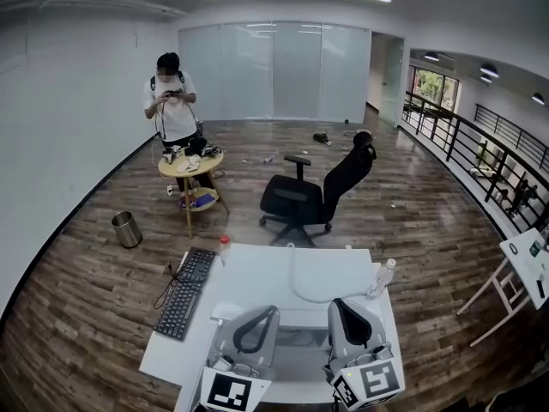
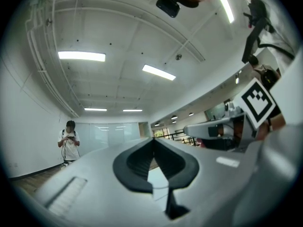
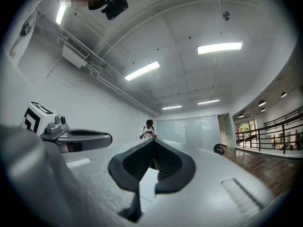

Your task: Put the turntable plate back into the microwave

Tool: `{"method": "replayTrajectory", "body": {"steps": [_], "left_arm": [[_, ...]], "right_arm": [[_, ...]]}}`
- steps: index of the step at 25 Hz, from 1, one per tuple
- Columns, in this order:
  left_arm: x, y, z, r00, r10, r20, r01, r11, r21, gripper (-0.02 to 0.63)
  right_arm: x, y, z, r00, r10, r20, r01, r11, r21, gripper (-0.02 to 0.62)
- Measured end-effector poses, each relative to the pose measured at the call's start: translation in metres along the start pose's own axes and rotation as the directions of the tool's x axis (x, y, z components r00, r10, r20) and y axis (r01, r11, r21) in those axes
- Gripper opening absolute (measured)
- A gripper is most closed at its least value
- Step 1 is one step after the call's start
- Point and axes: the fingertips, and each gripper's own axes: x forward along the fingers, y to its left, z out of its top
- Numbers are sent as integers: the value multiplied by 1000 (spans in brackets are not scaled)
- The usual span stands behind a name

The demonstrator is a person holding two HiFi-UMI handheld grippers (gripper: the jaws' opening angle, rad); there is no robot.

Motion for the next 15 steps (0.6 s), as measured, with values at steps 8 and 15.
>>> {"method": "replayTrajectory", "body": {"steps": [8,15], "left_arm": [[-16,-7,-7,1000,10,9,-9,997,-72,3],[-34,-31,-1,1000,19,-9,-19,996,-89,3]], "right_arm": [[-14,11,-10,1000,-7,-29,7,1000,4,0],[-48,17,-7,1000,8,-25,-8,1000,16,0]]}}
